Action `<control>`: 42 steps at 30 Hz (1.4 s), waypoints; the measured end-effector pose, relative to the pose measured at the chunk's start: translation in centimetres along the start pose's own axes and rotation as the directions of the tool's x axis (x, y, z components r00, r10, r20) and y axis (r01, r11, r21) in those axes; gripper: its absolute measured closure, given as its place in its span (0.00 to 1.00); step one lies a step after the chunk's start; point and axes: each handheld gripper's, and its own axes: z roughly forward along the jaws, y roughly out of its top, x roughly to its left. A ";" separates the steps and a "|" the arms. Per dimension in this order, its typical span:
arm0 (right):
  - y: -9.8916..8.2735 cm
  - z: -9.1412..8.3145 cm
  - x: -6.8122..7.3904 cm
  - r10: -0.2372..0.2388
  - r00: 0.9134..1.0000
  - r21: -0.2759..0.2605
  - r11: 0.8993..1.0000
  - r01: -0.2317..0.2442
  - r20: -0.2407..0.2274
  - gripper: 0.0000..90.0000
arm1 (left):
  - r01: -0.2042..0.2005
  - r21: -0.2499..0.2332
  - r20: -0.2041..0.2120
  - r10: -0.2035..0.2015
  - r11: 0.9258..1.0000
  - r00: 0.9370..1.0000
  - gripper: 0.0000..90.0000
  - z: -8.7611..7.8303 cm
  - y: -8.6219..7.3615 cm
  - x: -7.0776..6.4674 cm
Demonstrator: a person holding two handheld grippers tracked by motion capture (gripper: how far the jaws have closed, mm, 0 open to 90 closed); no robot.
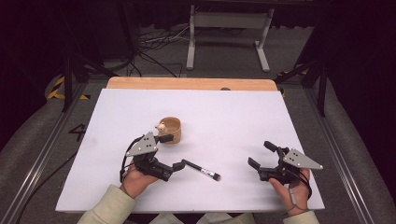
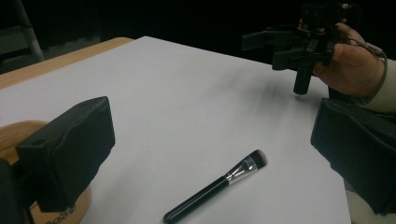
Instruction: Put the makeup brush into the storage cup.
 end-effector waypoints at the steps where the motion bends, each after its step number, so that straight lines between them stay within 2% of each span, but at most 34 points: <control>1: 0.0 0.0 0.0 0.001 1.000 0.002 1.000 -0.001 0.000 0.10 | -0.006 0.008 0.005 0.006 1.000 1.000 0.00 0.2 0.2 0.0; 7: -0.1 -0.1 -0.1 0.004 1.000 -0.004 1.000 -0.004 -0.005 0.10 | -0.014 0.061 0.034 0.012 0.998 0.999 0.01 1.5 1.1 -0.3; 12: -0.1 -0.1 -0.2 0.012 1.000 -0.003 1.000 -0.012 -0.004 0.10 | -0.046 0.103 0.056 0.040 0.994 0.998 0.01 2.5 1.7 -0.5; 13: -0.1 -0.1 -0.2 0.012 1.000 -0.003 1.000 -0.012 -0.004 0.10 | -0.054 0.120 0.061 0.047 0.991 0.997 0.01 2.8 1.8 -0.5; 15: -0.1 -0.1 -0.2 0.012 1.000 -0.004 1.000 -0.012 -0.005 0.10 | -0.072 0.175 0.066 0.061 0.982 0.996 0.01 3.5 2.2 -0.7; 16: -0.1 -0.1 -0.2 0.011 1.000 -0.005 1.000 -0.011 -0.004 0.10 | -0.097 0.212 0.076 0.083 0.972 0.994 0.01 3.9 2.4 -0.8; 18: 0.0 -0.1 -0.3 0.007 1.000 -0.008 1.000 -0.008 -0.008 0.12 | -0.121 0.263 0.078 0.104 0.957 0.992 0.01 4.4 2.8 -0.9; 22: -0.1 -0.1 -0.3 0.007 1.000 -0.006 1.000 -0.007 -0.019 0.12 | -0.147 0.359 0.076 0.129 0.922 0.989 0.01 5.4 3.4 -1.0; 24: -0.1 -0.1 -0.3 0.010 1.000 -0.005 1.000 -0.010 -0.026 0.13 | -0.153 0.416 0.067 0.138 0.896 0.988 0.03 6.0 3.8 -0.9; 25: -0.1 -0.1 -0.3 0.011 1.000 -0.005 1.000 -0.011 -0.025 0.13 | -0.137 0.447 0.060 0.123 0.884 0.991 0.03 6.4 3.9 -0.9; 26: 0.0 -0.1 -0.3 0.011 1.000 -0.005 1.000 -0.011 -0.028 0.14 | -0.139 0.463 0.067 0.122 0.875 0.990 0.03 6.6 4.0 -0.8; 28: 0.0 -0.2 -0.3 0.008 1.000 -0.011 1.000 -0.008 -0.030 0.14 | -0.142 0.503 0.071 0.123 0.852 0.990 0.04 7.2 4.4 -0.6; 31: 0.1 -0.3 -0.4 0.009 1.000 -0.010 1.000 -0.010 -0.026 0.14 | -0.146 0.537 0.080 0.122 0.831 0.989 0.04 7.6 4.6 -0.5; 32: 0.1 -0.3 -0.5 0.009 1.000 -0.011 1.000 -0.009 -0.025 0.14 | -0.146 0.537 0.080 0.122 0.831 0.989 0.04 7.6 4.6 -0.5; 34: 0.1 -0.3 -0.5 0.008 1.000 -0.007 1.000 -0.008 -0.023 0.14 | -0.162 0.574 0.093 0.133 0.803 0.987 0.04 8.1 4.8 -0.3; 37: 0.0 -0.3 -0.6 0.011 1.000 -0.004 1.000 -0.011 -0.018 0.14 | -0.162 0.609 0.096 0.130 0.776 0.987 0.04 8.6 4.9 -0.2; 39: -0.1 -0.3 -0.7 0.014 1.000 -0.001 1.000 -0.014 -0.016 0.14 | -0.159 0.624 0.094 0.128 0.765 0.987 0.04 8.8 4.9 -0.2; 40: -0.1 -0.3 -0.7 0.014 1.000 0.000 1.000 -0.014 -0.017 0.14 | -0.167 0.625 0.105 0.129 0.762 0.986 0.04 8.9 4.9 -0.1; 41: -0.2 -0.2 -0.8 0.013 1.000 0.001 1.000 -0.013 -0.017 0.14 | -0.156 0.626 0.103 0.118 0.764 0.988 0.05 9.1 4.9 0.0; 42: -0.2 -0.2 -0.8 0.015 1.000 0.002 1.000 -0.015 -0.018 0.14 | -0.143 0.632 0.098 0.105 0.762 0.990 0.05 9.2 4.9 0.2</control>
